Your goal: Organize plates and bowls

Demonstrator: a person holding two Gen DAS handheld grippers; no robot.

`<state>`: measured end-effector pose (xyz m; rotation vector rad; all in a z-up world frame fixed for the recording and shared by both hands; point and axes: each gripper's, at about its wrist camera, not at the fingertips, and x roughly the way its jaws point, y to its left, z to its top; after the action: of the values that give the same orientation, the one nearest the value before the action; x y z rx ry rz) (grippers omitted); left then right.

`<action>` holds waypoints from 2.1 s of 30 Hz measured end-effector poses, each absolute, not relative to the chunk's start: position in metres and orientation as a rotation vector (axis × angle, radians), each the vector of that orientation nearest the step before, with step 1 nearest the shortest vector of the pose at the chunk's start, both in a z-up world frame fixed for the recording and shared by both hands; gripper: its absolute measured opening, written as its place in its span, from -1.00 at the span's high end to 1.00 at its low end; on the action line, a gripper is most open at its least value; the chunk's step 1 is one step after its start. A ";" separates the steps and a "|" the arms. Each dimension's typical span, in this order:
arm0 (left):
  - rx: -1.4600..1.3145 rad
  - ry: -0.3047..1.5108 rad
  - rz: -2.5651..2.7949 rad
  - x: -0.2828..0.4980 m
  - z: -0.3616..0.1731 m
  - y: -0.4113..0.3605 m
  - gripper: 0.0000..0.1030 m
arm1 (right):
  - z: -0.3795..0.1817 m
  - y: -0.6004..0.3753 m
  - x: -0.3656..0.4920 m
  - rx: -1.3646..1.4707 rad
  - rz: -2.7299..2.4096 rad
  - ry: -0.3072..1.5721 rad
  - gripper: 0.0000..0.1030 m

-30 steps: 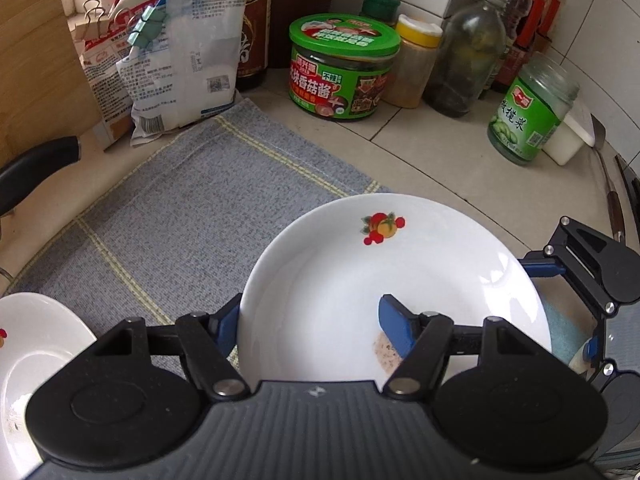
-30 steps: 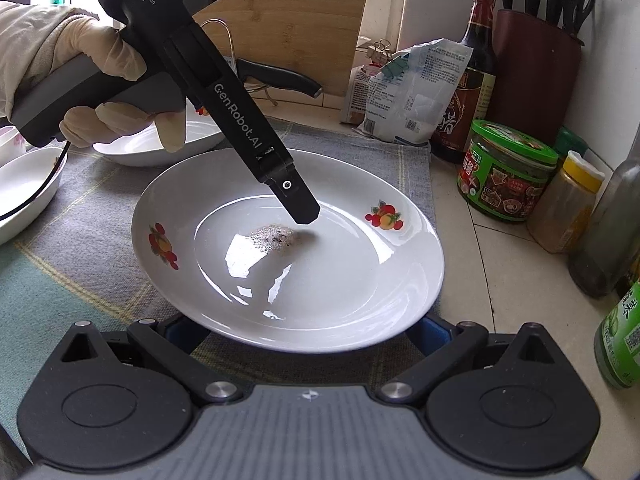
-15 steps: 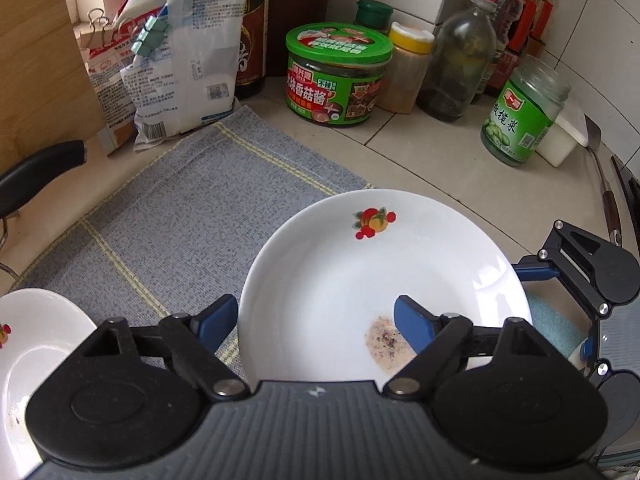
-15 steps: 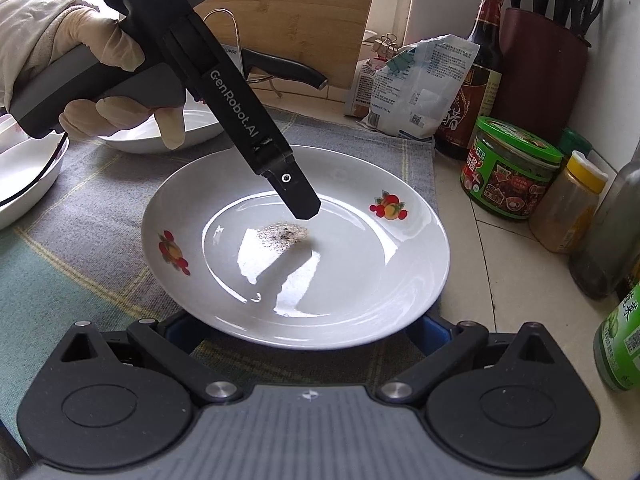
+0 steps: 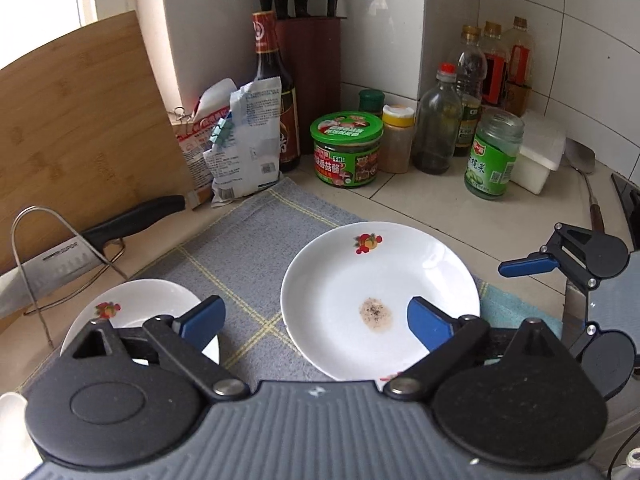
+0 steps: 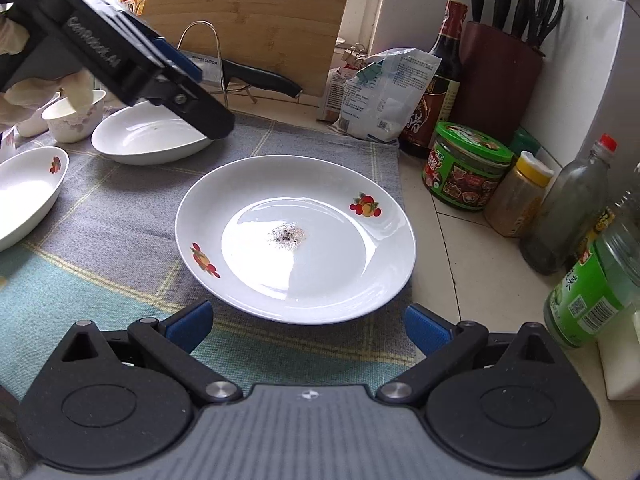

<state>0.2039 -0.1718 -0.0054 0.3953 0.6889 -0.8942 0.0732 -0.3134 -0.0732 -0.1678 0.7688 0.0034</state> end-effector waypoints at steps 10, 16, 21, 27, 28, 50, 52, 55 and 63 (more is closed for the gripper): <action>0.356 0.565 -0.669 0.151 -0.004 -0.103 -0.92 | -0.066 -0.266 0.067 -0.180 0.061 0.761 -1.00; 0.333 0.572 -0.596 0.137 -0.008 -0.064 -0.92 | -0.068 -0.236 0.077 -0.186 0.104 0.783 -1.00; 0.301 0.595 -0.519 0.127 -0.016 -0.027 -0.92 | -0.069 -0.211 0.090 -0.184 0.136 0.804 -1.00; 0.262 0.637 -0.450 0.120 -0.028 0.015 -0.92 | -0.067 -0.185 0.105 -0.133 0.179 0.807 -1.00; 0.259 0.642 -0.440 0.118 -0.029 0.020 -0.92 | -0.067 -0.181 0.108 -0.122 0.182 0.812 -1.00; 0.276 0.840 -0.487 0.098 -0.100 0.088 -0.93 | -0.082 -0.102 0.147 -0.143 0.341 0.944 -1.00; 0.271 0.837 -0.498 0.099 -0.102 0.089 -0.93 | -0.084 -0.098 0.148 -0.156 0.341 0.954 -1.00; 0.266 0.832 -0.512 0.103 -0.103 0.088 -0.93 | -0.088 -0.097 0.151 -0.160 0.345 0.975 -1.00; 0.263 0.824 -0.562 0.115 -0.105 0.083 -0.99 | -0.097 -0.095 0.157 -0.154 0.364 1.022 -1.00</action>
<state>0.1150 0.0835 -0.1046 0.2634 0.8243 -0.5620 0.1572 -0.0950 -0.0972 -0.1537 1.0216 0.3637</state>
